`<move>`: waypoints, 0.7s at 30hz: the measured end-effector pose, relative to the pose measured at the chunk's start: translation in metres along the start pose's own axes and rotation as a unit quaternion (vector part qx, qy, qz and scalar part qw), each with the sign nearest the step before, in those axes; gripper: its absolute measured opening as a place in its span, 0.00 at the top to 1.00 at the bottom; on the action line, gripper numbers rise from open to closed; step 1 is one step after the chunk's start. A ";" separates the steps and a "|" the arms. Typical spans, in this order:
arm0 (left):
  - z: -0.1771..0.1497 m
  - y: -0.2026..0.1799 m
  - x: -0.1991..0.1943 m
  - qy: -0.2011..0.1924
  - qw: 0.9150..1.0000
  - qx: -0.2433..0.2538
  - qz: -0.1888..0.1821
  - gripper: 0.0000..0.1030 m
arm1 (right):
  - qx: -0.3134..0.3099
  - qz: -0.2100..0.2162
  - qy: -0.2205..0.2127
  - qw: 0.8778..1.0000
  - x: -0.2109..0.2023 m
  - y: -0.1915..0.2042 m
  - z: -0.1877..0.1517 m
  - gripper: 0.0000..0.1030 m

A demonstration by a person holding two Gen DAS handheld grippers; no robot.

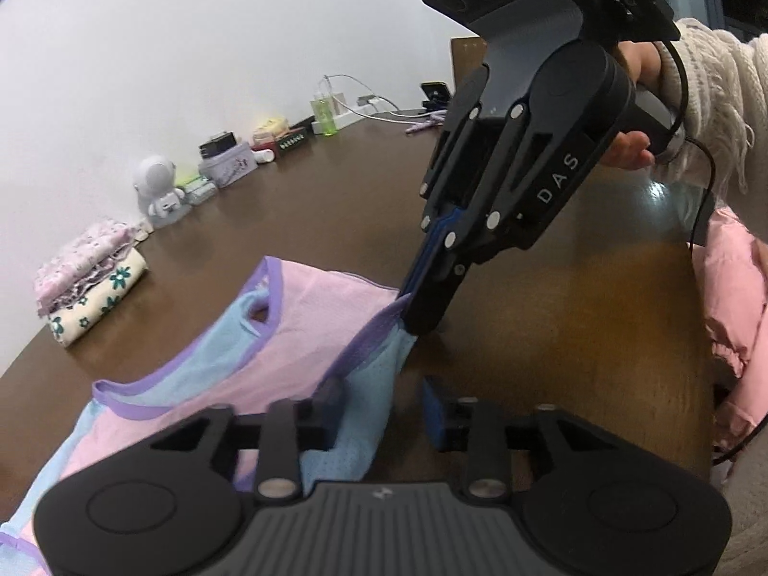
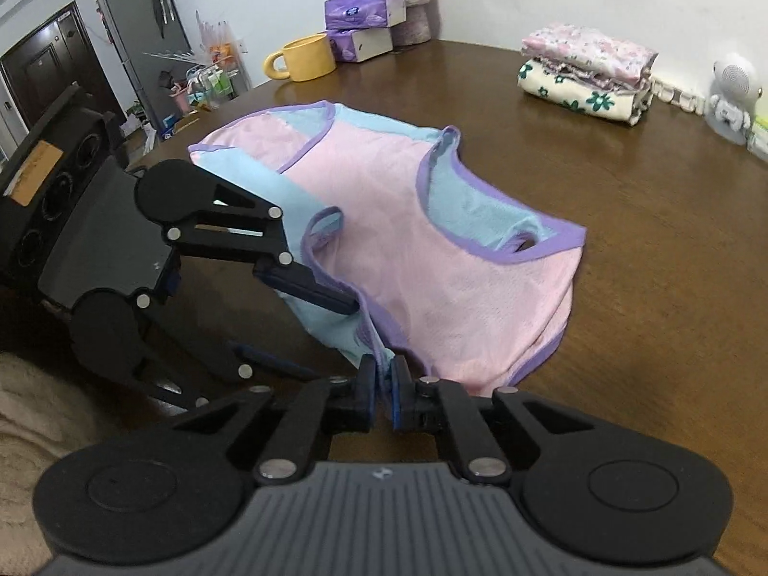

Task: Fold clothes

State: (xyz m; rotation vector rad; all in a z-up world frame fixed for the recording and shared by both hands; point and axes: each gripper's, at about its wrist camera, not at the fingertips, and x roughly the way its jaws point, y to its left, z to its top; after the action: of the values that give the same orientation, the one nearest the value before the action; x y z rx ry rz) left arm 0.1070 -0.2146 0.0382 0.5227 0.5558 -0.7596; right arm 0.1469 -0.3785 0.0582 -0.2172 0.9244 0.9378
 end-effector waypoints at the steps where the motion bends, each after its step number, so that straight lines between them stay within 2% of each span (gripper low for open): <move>1: 0.000 0.001 0.000 0.000 1.000 -0.003 0.001 0.80 | 0.004 0.004 0.000 1.000 0.001 -0.002 0.001 0.96; 9: -0.001 0.006 0.003 0.006 1.000 -0.018 -0.009 0.78 | 0.024 0.003 0.009 1.000 0.011 -0.014 -0.002 0.96; 12: 0.001 0.009 0.007 0.007 0.999 -0.031 -0.023 0.70 | 0.035 -0.001 0.008 0.999 0.013 -0.020 -0.001 0.96; 16: 0.005 0.011 0.000 -0.009 0.997 -0.050 -0.060 0.61 | 0.053 -0.010 0.007 0.999 0.016 -0.030 0.001 0.96; 21: 0.007 0.020 -0.010 -0.027 0.993 -0.086 -0.079 0.59 | 0.068 -0.011 0.003 0.998 0.017 -0.038 0.002 0.96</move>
State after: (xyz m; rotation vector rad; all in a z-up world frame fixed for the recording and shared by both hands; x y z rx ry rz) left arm 0.1185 -0.2018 0.0546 0.2992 0.6111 -0.8648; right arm 0.1813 -0.3899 0.0378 -0.1155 0.9858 0.8507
